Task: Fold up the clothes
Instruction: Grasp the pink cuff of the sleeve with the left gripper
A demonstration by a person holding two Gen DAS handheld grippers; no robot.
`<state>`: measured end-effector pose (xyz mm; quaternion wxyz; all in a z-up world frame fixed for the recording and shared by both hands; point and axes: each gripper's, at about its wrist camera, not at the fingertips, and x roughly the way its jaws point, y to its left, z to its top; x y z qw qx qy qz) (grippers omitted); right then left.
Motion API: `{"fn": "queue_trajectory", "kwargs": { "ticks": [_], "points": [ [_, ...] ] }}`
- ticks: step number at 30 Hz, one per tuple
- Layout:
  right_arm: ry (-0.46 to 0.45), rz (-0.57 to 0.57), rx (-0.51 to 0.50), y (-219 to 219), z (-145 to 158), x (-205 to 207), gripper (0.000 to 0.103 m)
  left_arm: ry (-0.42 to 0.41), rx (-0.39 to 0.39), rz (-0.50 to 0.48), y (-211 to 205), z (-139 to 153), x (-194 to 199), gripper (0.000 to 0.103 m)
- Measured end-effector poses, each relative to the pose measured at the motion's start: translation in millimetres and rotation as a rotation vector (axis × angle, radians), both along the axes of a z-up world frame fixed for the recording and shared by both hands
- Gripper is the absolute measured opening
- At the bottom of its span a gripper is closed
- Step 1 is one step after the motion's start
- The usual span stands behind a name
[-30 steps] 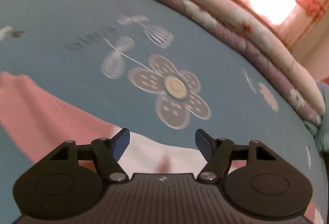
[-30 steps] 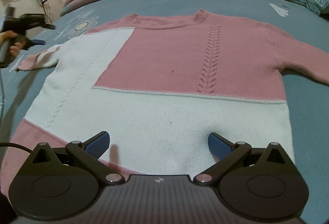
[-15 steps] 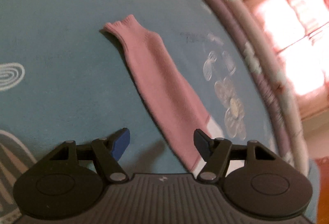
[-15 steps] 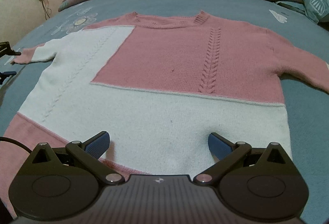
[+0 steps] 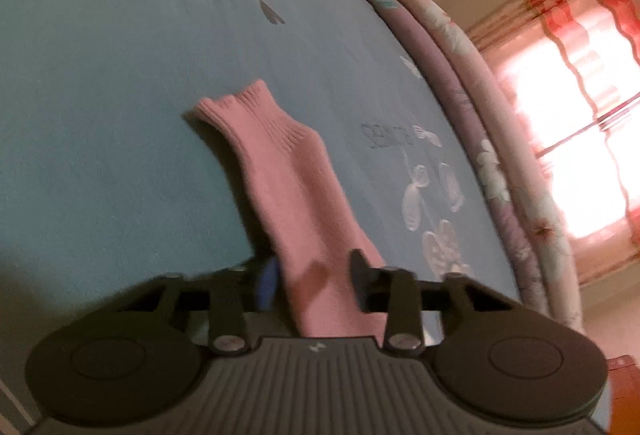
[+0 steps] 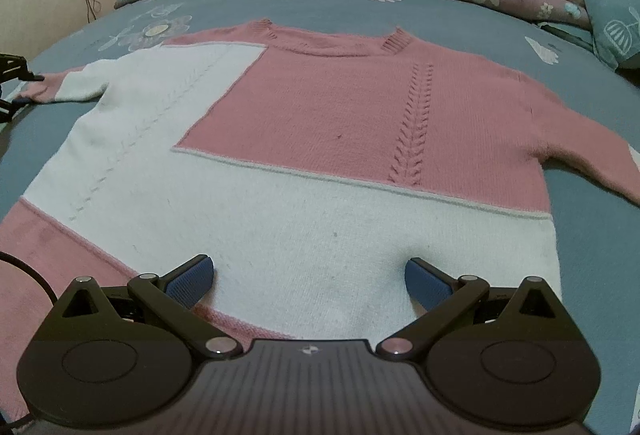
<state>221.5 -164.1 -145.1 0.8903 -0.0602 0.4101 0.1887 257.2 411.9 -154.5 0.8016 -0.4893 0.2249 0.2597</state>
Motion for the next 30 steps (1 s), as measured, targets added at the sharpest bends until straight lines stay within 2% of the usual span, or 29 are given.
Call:
{"fn": "queue_trajectory", "kwargs": {
  "ticks": [2, 5, 9, 12, 14, 16, 17, 19, 22, 24, 27, 28, 30],
  "points": [
    [0.0, 0.001, -0.001, -0.2, 0.3, 0.0, 0.103, 0.033, 0.035, 0.014, -2.9, 0.7, -2.1, 0.004],
    [0.001, 0.002, -0.002, -0.7, 0.7, 0.4, 0.103, 0.076, 0.123, 0.023, -14.0, 12.9, -3.1, 0.003],
    [0.004, 0.007, 0.0, -0.8, 1.0, 1.6, 0.103, 0.058, 0.157, 0.002, -20.6, 37.5, -10.6, 0.003],
    [0.006, 0.006, -0.001, -0.5, 1.1, 1.7, 0.103, 0.1, 0.155, -0.008, -18.4, 42.1, -15.3, 0.004],
    [0.005, 0.007, -0.003, -0.4, 1.1, 1.6, 0.103, 0.158, 0.168, 0.004, -15.3, 35.0, -17.3, 0.004],
    [0.005, 0.007, -0.006, 0.0, 0.9, 1.6, 0.103, 0.203, 0.153, 0.005, -5.9, 20.7, -13.9, 0.006],
    [0.004, 0.01, -0.008, 0.0, 0.8, 1.4, 0.103, 0.197, 0.137, 0.024, -2.5, 17.5, -16.4, 0.01],
    [0.005, 0.01, -0.006, -0.2, 0.9, 1.7, 0.103, 0.166, 0.103, 0.077, 2.7, 14.8, -24.3, 0.01],
    [0.006, 0.012, -0.009, -0.1, 0.9, 1.8, 0.103, 0.214, 0.145, 0.116, 4.1, 25.1, -29.2, 0.015],
    [0.006, 0.014, -0.011, -0.4, 1.0, 1.6, 0.103, 0.256, 0.165, 0.138, 1.1, 34.3, -32.9, 0.021],
    [0.006, 0.007, -0.011, 0.6, 1.0, 1.3, 0.103, 0.216, 0.175, 0.042, -15.3, 49.3, -27.4, 0.023],
    [0.004, 0.007, -0.012, 0.8, 0.6, 1.0, 0.103, 0.196, 0.176, -0.022, -26.0, 53.3, -19.3, 0.026],
    [0.0, 0.006, -0.014, 1.5, 0.1, 0.6, 0.103, 0.162, 0.181, -0.168, -53.7, 59.9, 1.6, 0.039]
  ]
}}
